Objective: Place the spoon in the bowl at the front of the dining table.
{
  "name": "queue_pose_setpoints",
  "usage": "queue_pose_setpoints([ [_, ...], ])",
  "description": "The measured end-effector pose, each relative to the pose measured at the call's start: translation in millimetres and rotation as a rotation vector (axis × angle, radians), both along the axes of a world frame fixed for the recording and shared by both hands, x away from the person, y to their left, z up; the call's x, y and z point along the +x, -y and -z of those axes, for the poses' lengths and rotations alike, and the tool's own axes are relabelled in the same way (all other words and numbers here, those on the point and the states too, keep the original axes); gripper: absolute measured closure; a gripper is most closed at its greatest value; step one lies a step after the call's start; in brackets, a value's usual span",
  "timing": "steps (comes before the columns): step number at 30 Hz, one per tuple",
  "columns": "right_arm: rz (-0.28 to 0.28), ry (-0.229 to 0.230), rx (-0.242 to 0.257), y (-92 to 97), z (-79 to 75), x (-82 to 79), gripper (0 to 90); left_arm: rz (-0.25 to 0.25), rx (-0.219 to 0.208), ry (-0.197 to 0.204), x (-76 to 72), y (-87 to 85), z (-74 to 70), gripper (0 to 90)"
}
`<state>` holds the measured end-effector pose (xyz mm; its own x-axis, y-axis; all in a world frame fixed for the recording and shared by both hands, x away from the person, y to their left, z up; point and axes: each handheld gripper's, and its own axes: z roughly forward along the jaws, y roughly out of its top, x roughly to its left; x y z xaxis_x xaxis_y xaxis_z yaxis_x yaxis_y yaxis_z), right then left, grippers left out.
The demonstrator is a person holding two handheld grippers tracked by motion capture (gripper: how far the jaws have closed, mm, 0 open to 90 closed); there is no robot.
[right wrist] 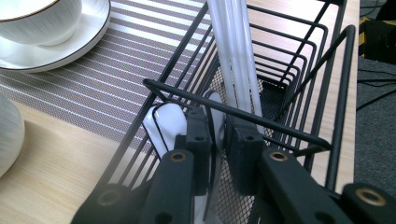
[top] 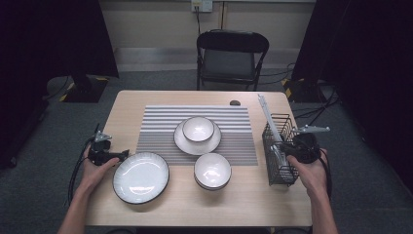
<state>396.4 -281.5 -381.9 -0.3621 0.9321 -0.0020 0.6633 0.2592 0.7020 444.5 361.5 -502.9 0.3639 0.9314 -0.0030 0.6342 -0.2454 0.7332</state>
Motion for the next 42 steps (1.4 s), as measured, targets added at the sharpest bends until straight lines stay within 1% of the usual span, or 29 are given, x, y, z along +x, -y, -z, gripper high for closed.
queue_pose_setpoints([
  [2, -0.001, -0.002, 0.005, 0.5, -0.2, 0.2, 84.2, -0.001, 0.0, -0.001, 0.0, 0.1, 0.0, 10.7],
  [6, 0.001, 0.001, 0.009, 1.8, 0.0, 0.3, 84.9, -0.001, -0.001, 0.001, 0.0, 0.1, 0.1, 10.6],
  [11, -0.019, 0.004, 0.019, 2.5, 0.2, -1.4, 85.2, -0.001, -0.001, 0.0, 0.0, 0.1, 0.1, 10.7],
  [15, -0.049, 0.014, 0.023, 4.1, -0.4, -3.4, 85.0, -0.001, -0.001, -0.001, 0.0, 0.1, 0.0, 10.7],
  [17, -0.062, 0.014, 0.04, 5.1, -0.3, -4.6, 84.9, 0.0, 0.0, 0.0, 0.0, 0.0, 0.0, 10.7],
  [20, -0.082, 0.021, 0.049, 7.0, 0.9, -4.7, 85.0, 0.0, 0.001, -0.001, 0.0, -0.1, -0.1, 10.7],
  [23, -0.115, 0.03, 0.048, 8.6, 1.3, -5.0, 85.2, 0.0, 0.0, -0.001, 0.0, 0.0, 0.0, 10.7],
  [24, -0.134, 0.035, 0.049, 9.2, 1.4, -5.0, 85.2, 0.001, 0.001, -0.001, 0.1, -0.2, -0.1, 10.7],
  [28, -0.166, 0.05, 0.074, 13.1, 2.9, -5.7, 85.4, 0.001, 0.0, -0.001, 0.1, -0.2, -0.1, 10.7],
  [31, -0.182, 0.053, 0.095, 16.4, 4.1, -6.0, 85.5, -0.002, -0.001, -0.001, 0.3, -0.2, -0.1, 10.7],
  [35, -0.184, 0.058, 0.102, 17.4, 4.3, -6.1, 85.4, -0.002, -0.002, 0.001, 0.3, -0.2, 0.1, 10.7],
  [37, -0.193, 0.064, 0.124, 19.8, 3.5, -5.4, 85.3, -0.002, 0.0, 0.001, 0.4, -0.3, 0.0, 10.7],
  [39, -0.192, 0.055, 0.122, 20.6, 2.3, -5.2, 85.6, -0.001, 0.002, 0.001, 0.5, -0.5, -0.1, 10.7],
  [41, -0.199, 0.054, 0.111, 21.1, 1.1, -5.2, 85.7, -0.001, 0.002, 0.001, 0.7, -0.7, -0.1, 10.7],
  [42, -0.211, 0.05, 0.113, 21.5, 0.4, -5.6, 85.7, -0.003, 0.0, 0.001, 0.8, -0.6, 0.1, 10.7],
])
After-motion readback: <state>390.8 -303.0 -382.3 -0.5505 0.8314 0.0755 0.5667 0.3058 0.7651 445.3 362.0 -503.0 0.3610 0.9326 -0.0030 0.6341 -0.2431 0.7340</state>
